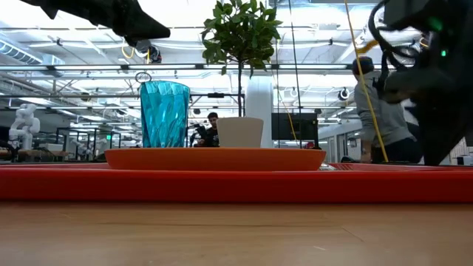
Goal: Pick and place plate/cup/fork/spoon on tray
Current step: Adjust the red tray, then adjust the blue cup on the red tray
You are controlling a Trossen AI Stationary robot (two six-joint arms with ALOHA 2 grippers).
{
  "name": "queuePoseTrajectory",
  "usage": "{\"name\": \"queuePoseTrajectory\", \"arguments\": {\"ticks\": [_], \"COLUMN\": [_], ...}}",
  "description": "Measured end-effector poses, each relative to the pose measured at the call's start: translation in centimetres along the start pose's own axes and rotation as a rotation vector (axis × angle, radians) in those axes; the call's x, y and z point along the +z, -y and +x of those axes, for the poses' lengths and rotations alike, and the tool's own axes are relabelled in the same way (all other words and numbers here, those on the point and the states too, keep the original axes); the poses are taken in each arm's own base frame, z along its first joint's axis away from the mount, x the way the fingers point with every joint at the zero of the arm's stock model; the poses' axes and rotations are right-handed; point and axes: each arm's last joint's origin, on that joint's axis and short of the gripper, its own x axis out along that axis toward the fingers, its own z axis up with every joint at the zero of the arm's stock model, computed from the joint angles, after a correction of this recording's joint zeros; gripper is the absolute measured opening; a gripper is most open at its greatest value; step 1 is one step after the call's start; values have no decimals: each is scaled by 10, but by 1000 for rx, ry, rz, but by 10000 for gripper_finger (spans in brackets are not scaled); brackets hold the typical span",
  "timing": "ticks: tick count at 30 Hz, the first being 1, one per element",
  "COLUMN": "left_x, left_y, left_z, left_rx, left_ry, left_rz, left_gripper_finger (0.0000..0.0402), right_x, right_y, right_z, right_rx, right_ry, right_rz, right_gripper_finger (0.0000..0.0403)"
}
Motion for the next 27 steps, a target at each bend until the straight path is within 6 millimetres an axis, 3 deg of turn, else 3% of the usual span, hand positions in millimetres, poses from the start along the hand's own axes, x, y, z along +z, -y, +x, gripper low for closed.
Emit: {"name": "queuePoseTrajectory", "arguments": {"ticks": [6, 9, 15, 20, 24, 27], "left_x": [-2, -2, -2, -1, 2, 3], "left_y": [1, 1, 3, 5, 5, 5], "left_z": [0, 0, 0, -4, -19, -36], "left_rx": [-16, -21, -103, -160, -151, -138], "left_ry": [-15, -19, -7, 0, 29, 46], "left_rz": [0, -3, -13, -13, -9, -13], "left_gripper_finger": [47, 47, 47, 47, 46, 46], "right_x": [7, 11, 25, 29, 26, 23], "right_y": [-10, -18, -42, -56, -38, -9], "right_z": [-38, -59, -89, -111, -123, -113], "right_rx": [-69, -53, 130, 434, 647, 683], "right_ry": [-15, 16, 339, 641, 809, 835], "right_rz": [-83, -206, -643, -920, -997, -947], "right_gripper_finger": [0, 0, 0, 0, 0, 0]}}
